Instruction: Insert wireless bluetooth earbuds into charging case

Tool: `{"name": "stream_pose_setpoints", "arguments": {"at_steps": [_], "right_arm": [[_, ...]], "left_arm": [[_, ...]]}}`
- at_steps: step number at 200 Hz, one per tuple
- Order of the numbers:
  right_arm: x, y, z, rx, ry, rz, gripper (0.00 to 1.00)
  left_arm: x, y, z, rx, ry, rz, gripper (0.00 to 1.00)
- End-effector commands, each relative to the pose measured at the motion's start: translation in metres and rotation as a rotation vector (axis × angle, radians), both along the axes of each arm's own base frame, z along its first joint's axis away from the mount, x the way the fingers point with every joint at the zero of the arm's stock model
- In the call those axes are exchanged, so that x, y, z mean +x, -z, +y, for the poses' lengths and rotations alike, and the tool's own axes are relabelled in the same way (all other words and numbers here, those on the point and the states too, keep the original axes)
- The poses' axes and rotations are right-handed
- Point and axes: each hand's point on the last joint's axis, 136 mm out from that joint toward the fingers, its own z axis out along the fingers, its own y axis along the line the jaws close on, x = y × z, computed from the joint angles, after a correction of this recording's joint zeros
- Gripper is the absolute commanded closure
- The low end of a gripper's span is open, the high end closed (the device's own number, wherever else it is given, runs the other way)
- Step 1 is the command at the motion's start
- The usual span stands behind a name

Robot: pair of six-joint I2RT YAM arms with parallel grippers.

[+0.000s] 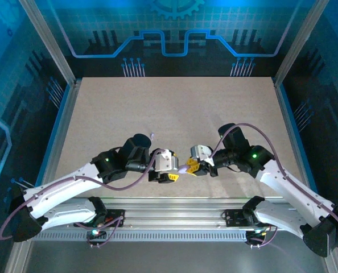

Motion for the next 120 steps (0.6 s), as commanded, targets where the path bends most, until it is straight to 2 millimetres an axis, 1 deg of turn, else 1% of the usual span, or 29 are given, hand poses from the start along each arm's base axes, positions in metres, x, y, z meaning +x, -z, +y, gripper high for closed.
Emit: {"name": "stream_pose_setpoints", "arguments": {"at_steps": [1, 3, 6, 44, 63, 87, 120], "right_arm": [[-0.003, -0.007, 0.005, 0.007, -0.03, -0.015, 0.86], [-0.001, -0.015, 0.006, 0.019, -0.029, -0.032, 0.86], [-0.001, -0.017, 0.007, 0.023, -0.031, -0.036, 0.86], [0.0, -0.02, 0.011, 0.036, -0.041, -0.036, 0.86], [-0.001, -0.021, 0.013, 0.037, -0.046, -0.036, 0.86], [-0.001, -0.02, 0.014, 0.033, -0.048, -0.036, 0.86], [0.0, -0.016, 0.015, 0.024, -0.048, -0.028, 0.86]], "left_arm": [[0.0, -0.008, -0.006, -0.017, 0.016, -0.015, 0.45], [0.0, -0.008, -0.006, -0.017, 0.016, -0.015, 0.46], [0.0, -0.007, -0.007, -0.017, 0.017, -0.013, 0.47], [0.0, -0.006, -0.009, -0.007, 0.021, -0.002, 0.55], [0.0, -0.006, -0.01, -0.011, 0.023, -0.003, 0.55], [0.0, -0.009, -0.011, -0.025, 0.02, -0.004, 0.52], [-0.001, -0.012, -0.012, -0.041, 0.021, -0.001, 0.55]]}}
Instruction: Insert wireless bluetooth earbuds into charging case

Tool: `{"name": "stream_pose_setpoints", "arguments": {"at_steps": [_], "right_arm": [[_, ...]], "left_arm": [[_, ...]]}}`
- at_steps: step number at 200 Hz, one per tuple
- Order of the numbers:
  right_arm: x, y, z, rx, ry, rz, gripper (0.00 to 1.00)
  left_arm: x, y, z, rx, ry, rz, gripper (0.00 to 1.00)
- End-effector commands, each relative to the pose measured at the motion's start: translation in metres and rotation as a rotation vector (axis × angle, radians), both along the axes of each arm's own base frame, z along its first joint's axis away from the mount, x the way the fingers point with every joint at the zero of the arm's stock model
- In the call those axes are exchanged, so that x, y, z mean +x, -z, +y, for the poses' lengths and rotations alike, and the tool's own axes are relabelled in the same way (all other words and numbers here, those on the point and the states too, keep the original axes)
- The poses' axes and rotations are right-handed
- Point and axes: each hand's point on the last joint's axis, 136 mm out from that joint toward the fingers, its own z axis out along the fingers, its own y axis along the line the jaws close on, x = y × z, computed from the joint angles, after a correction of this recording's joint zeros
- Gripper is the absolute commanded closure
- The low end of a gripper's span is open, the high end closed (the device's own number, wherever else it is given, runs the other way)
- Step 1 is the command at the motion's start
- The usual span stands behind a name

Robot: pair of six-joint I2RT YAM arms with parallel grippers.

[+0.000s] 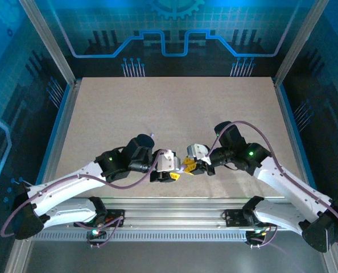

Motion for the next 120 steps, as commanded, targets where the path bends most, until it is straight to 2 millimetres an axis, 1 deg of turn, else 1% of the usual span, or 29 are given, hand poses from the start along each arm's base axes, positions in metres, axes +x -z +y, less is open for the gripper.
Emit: {"name": "stream_pose_setpoints", "arguments": {"at_steps": [1, 40, 91, 120], "right_arm": [[-0.0016, -0.0098, 0.0047, 0.018, -0.02, -0.018, 0.86], [-0.0003, -0.0068, 0.0053, 0.01, -0.015, -0.017, 0.86], [0.0018, -0.0043, 0.0052, 0.0, -0.003, -0.017, 0.86], [0.002, -0.0041, 0.005, 0.0, 0.001, -0.018, 0.86]], "left_arm": [[-0.0014, -0.021, -0.0074, -0.06, 0.017, -0.023, 0.55], [-0.0021, -0.0214, -0.0081, -0.067, 0.017, -0.015, 0.54], [-0.0021, -0.0222, -0.0088, -0.071, 0.015, -0.009, 0.64], [-0.003, -0.0231, -0.0095, -0.076, 0.02, -0.005, 0.63]]}}
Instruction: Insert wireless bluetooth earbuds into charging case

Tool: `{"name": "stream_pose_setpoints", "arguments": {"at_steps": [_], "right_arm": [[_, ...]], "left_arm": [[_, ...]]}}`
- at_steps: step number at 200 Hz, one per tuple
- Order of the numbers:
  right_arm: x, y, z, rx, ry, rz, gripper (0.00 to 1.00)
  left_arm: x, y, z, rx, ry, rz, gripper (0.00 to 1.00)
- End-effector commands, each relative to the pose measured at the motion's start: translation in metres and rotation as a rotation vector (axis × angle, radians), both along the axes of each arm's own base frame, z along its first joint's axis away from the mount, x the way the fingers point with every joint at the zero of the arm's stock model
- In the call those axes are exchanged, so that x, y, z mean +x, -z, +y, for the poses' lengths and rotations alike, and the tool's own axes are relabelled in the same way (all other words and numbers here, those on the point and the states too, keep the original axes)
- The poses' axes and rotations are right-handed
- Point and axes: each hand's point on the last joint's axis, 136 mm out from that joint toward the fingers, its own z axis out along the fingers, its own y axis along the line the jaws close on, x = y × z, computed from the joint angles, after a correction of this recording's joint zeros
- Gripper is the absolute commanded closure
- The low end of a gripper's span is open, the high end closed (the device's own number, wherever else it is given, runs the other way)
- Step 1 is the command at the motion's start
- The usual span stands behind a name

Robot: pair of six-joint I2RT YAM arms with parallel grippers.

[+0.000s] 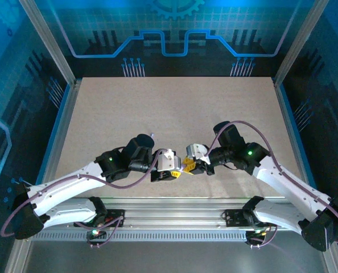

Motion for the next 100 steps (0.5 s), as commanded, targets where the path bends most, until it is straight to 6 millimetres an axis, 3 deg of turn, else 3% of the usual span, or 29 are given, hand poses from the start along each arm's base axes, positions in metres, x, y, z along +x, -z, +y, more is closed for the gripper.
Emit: {"name": "stream_pose_setpoints", "arguments": {"at_steps": [1, 26, 100], "right_arm": [[-0.0013, -0.0082, 0.0043, 0.016, -0.011, -0.018, 0.87], [-0.001, -0.0077, 0.0045, 0.017, -0.008, -0.017, 0.87], [-0.0014, -0.0114, 0.0033, 0.03, 0.001, -0.033, 0.86]], "left_arm": [[-0.0032, -0.0187, -0.0068, -0.055, 0.027, -0.015, 0.63], [-0.0023, -0.0197, -0.0072, -0.059, 0.022, -0.016, 0.61], [-0.0017, -0.0159, -0.0051, -0.041, 0.016, -0.016, 0.76]]}}
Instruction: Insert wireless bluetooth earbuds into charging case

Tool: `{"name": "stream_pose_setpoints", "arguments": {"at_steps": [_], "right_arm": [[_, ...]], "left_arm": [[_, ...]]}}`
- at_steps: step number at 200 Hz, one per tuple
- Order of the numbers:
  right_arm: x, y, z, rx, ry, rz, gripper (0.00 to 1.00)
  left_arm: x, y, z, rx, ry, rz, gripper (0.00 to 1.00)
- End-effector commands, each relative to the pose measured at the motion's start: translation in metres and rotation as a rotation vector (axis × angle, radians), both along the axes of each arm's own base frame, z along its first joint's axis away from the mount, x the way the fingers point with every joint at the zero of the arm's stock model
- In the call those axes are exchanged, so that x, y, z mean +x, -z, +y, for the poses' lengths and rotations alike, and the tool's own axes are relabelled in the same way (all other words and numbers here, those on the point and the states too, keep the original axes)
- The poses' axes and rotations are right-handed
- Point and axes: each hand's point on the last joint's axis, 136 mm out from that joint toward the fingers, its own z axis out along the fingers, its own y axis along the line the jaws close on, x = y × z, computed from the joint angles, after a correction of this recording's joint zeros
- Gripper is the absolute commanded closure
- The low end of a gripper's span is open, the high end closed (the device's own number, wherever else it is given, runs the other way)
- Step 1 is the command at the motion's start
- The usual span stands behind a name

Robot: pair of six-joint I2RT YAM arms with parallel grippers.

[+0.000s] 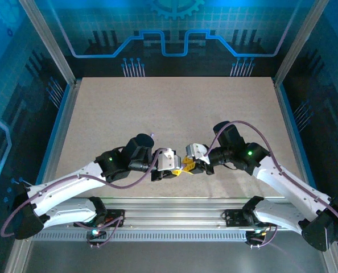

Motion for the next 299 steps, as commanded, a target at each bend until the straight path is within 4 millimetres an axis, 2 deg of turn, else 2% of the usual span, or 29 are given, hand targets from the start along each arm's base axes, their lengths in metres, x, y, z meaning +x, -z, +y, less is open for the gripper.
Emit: {"name": "stream_pose_setpoints", "arguments": {"at_steps": [1, 13, 19, 22, 31, 53, 76, 124, 199, 299], "right_arm": [[-0.003, -0.01, 0.002, 0.027, -0.006, -0.024, 0.86], [-0.001, -0.012, 0.001, 0.031, 0.011, -0.035, 0.82], [0.001, -0.015, 0.001, 0.037, 0.026, -0.046, 0.75], [0.001, -0.007, 0.0, 0.026, 0.036, -0.03, 0.71], [0.003, -0.005, -0.002, 0.032, 0.063, -0.031, 0.64], [0.005, -0.003, -0.005, 0.056, 0.114, -0.034, 0.56], [0.004, -0.001, -0.006, 0.074, 0.136, -0.027, 0.53], [0.007, -0.003, -0.003, 0.089, 0.14, -0.013, 0.5], [0.008, -0.006, 0.0, 0.1, 0.134, -0.025, 0.54], [0.04, -0.015, -0.014, 0.105, 0.311, -0.083, 0.56]], "left_arm": [[-0.003, -0.013, -0.003, -0.026, 0.017, -0.005, 0.76], [-0.003, -0.013, -0.003, -0.025, 0.015, -0.008, 0.78], [-0.003, -0.013, -0.003, -0.025, 0.015, -0.006, 0.79], [-0.003, -0.013, -0.003, -0.023, 0.014, -0.005, 0.8], [-0.003, -0.013, -0.003, -0.025, 0.013, -0.007, 0.8], [-0.003, -0.015, -0.003, -0.029, 0.013, -0.008, 0.8], [-0.003, -0.016, -0.003, -0.036, 0.012, -0.009, 0.8], [-0.003, -0.019, -0.004, -0.051, 0.006, -0.01, 0.8], [-0.003, -0.022, -0.004, -0.055, 0.011, -0.006, 0.79], [-0.004, -0.024, -0.004, -0.06, 0.014, -0.004, 0.79]]}}
